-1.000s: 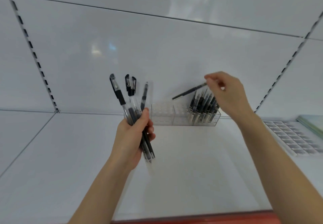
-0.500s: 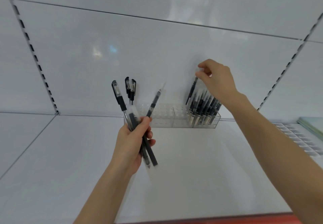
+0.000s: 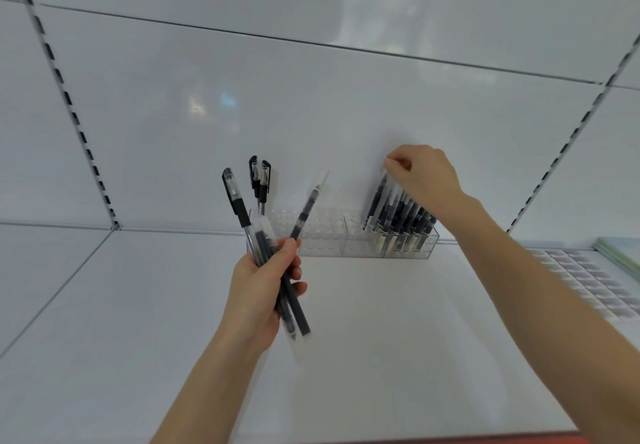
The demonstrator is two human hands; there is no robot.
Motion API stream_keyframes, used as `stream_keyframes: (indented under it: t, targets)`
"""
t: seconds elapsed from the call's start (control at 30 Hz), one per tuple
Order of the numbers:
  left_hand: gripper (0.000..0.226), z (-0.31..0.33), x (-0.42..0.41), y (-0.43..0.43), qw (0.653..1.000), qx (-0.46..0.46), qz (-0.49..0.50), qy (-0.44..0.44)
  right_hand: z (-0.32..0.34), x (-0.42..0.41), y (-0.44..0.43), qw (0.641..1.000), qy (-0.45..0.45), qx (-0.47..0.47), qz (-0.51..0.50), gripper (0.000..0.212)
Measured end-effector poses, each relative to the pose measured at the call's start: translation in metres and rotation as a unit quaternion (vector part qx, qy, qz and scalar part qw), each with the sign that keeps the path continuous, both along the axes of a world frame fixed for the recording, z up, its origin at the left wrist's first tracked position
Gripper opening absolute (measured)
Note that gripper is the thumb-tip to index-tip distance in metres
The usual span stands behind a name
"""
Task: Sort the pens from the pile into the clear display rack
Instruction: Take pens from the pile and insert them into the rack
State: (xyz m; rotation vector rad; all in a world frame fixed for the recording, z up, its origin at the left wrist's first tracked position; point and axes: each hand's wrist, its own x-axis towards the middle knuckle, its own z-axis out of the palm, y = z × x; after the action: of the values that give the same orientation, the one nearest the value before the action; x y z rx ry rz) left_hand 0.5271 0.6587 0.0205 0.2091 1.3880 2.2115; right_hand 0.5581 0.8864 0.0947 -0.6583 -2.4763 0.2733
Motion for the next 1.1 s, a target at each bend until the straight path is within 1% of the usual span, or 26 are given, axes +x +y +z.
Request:
stream_keyframes:
  t: [0.17, 0.3, 0.37, 0.47, 0.53, 0.6, 0.63, 0.67, 0.7, 0.73, 0.77, 0.8, 0.87, 0.93, 1.0, 1.07, 1.1]
  targets:
    - [0.022, -0.002, 0.000, 0.001, 1.000, -0.002, 0.001, 0.004, 0.003, -0.001, 0.001, 1.000, -0.028, 0.005, -0.008, 0.023]
    - [0.016, -0.002, 0.001, 0.001, 1.000, -0.006, -0.003, 0.011, 0.002, -0.001, 0.001, 0.999, -0.003, -0.018, 0.036, 0.021]
    - [0.013, -0.003, 0.001, 0.001, 1.000, -0.007, -0.005, 0.012, 0.001, -0.004, 0.002, 0.998, -0.028, -0.018, 0.049, 0.021]
    - [0.016, -0.002, 0.002, 0.001, 1.000, -0.009, -0.007, 0.012, -0.001, -0.010, 0.004, 0.997, -0.071, 0.018, 0.033, 0.022]
    - [0.017, -0.002, 0.003, 0.000, 1.000, -0.010, -0.010, 0.013, -0.003, -0.011, 0.005, 0.996, -0.086, 0.018, 0.022, 0.022]
    - [0.012, -0.001, 0.003, -0.001, 1.000, -0.010, -0.011, 0.015, -0.005, -0.009, 0.004, 0.995, -0.098, 0.012, 0.017, 0.025]
    - [0.008, -0.001, 0.004, -0.002, 1.000, -0.009, -0.011, 0.014, -0.005, -0.006, 0.002, 0.996, -0.087, 0.012, 0.020, 0.028]
    - [0.005, 0.000, 0.004, -0.002, 1.000, -0.006, -0.010, 0.013, -0.006, -0.002, -0.001, 0.998, -0.048, 0.008, 0.028, 0.030]
    - [0.005, 0.001, 0.004, -0.003, 1.000, -0.003, -0.008, 0.014, -0.006, 0.003, -0.008, 0.999, 0.017, -0.006, 0.040, 0.029]
    - [0.005, 0.001, 0.005, -0.003, 1.000, -0.002, -0.007, 0.014, -0.005, 0.010, -0.018, 0.994, 0.091, -0.036, 0.053, 0.023]
    - [0.006, 0.001, 0.006, -0.003, 1.000, -0.001, -0.007, 0.016, -0.004, 0.016, -0.029, 0.984, 0.145, -0.083, 0.066, 0.018]
    - [0.006, 0.001, 0.006, -0.003, 1.000, 0.000, -0.008, 0.017, -0.002, 0.022, -0.040, 0.972, 0.169, -0.144, 0.081, 0.014]
    - [0.007, 0.003, 0.009, -0.002, 1.000, 0.000, -0.020, 0.024, -0.002, 0.028, -0.059, 0.940, 0.146, -0.282, 0.126, 0.016]
    - [0.007, 0.004, 0.012, 0.000, 0.999, -0.006, -0.038, 0.035, -0.005, 0.030, -0.068, 0.903, 0.129, -0.371, 0.176, 0.019]
    - [0.006, 0.006, 0.014, 0.001, 0.997, -0.010, -0.052, 0.047, -0.005, 0.031, -0.069, 0.881, 0.172, -0.397, 0.190, 0.012]
    - [0.007, 0.005, 0.014, 0.002, 0.997, -0.017, -0.053, 0.054, -0.001, 0.035, -0.060, 0.870, 0.237, -0.400, 0.164, 0.011]
    - [0.008, 0.005, 0.013, 0.002, 0.997, -0.022, -0.052, 0.054, 0.000, 0.038, -0.053, 0.871, 0.267, -0.387, 0.142, 0.012]
